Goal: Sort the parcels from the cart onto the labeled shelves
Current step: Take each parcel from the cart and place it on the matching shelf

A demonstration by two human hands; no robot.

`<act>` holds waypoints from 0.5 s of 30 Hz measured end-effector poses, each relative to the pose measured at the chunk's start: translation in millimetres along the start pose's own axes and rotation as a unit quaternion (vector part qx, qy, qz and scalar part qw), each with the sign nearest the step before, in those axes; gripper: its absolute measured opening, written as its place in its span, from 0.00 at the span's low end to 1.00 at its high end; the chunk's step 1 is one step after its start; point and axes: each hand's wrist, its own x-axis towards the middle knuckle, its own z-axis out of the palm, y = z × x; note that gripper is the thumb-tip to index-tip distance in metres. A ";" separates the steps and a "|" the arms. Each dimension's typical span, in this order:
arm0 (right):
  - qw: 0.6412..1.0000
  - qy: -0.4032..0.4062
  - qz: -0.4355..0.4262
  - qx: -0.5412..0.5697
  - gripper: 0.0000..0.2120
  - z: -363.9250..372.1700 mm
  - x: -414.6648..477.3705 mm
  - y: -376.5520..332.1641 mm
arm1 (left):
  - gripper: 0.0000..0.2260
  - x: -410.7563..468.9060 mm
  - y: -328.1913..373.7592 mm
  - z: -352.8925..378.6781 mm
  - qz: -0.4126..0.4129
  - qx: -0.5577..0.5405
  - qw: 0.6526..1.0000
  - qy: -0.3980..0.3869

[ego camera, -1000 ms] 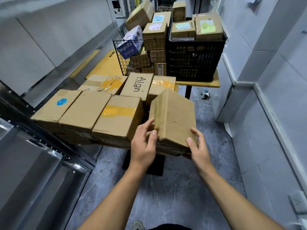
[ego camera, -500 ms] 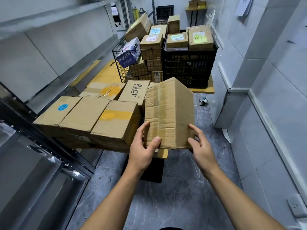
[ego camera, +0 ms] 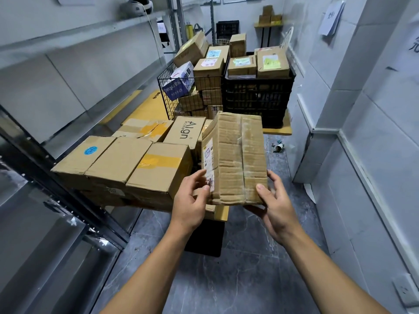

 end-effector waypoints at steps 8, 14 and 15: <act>0.996 -0.011 0.036 0.079 0.17 -8.6 -8.4 -0.9 | 0.36 -4.5 -4.4 -3.7 -0.084 -0.025 0.996 -0.034; 0.979 0.002 -0.083 -0.189 0.22 -3.3 -8.5 5.3 | 0.29 -13.0 -0.6 -12.8 -0.051 -0.039 0.997 0.036; 0.966 0.005 -0.106 -0.236 0.21 -3.5 -7.3 5.2 | 0.29 -14.4 0.0 -15.4 -0.041 -0.028 0.998 0.045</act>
